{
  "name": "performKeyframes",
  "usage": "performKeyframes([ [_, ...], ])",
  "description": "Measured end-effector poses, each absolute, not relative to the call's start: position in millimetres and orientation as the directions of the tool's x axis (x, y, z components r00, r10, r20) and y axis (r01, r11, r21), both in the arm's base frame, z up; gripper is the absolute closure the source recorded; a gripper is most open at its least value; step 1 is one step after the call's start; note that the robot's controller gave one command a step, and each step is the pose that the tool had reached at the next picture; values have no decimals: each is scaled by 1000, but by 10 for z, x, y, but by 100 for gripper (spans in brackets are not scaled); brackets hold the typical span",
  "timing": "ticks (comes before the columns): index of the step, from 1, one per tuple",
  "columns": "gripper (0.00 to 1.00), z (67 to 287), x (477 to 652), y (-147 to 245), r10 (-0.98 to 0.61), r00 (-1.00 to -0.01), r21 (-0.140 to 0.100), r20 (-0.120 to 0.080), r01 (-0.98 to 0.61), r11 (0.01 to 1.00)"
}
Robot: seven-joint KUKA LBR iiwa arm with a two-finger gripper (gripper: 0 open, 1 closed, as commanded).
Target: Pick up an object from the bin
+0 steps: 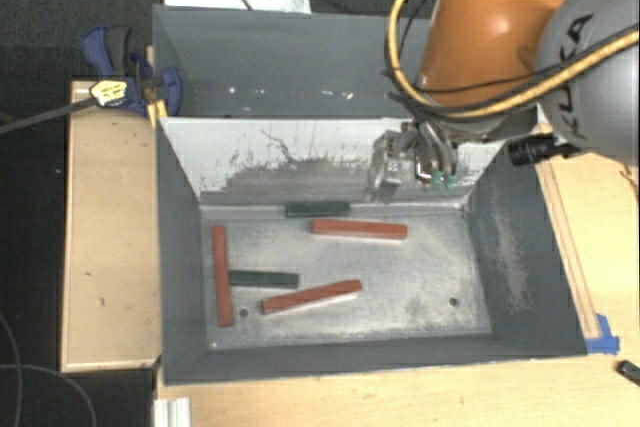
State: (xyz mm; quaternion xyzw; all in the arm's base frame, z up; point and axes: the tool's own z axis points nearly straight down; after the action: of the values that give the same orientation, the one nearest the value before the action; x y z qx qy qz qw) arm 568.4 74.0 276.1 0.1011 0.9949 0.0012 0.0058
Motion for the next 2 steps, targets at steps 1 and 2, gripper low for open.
performKeyframes([
  [1, 0, 2710, 5673, 738, 201, -980, 1, -3, 201, 980],
  [2, 0, 1313, 5298, 663, 380, -925, -3, 6, 380, 925],
])
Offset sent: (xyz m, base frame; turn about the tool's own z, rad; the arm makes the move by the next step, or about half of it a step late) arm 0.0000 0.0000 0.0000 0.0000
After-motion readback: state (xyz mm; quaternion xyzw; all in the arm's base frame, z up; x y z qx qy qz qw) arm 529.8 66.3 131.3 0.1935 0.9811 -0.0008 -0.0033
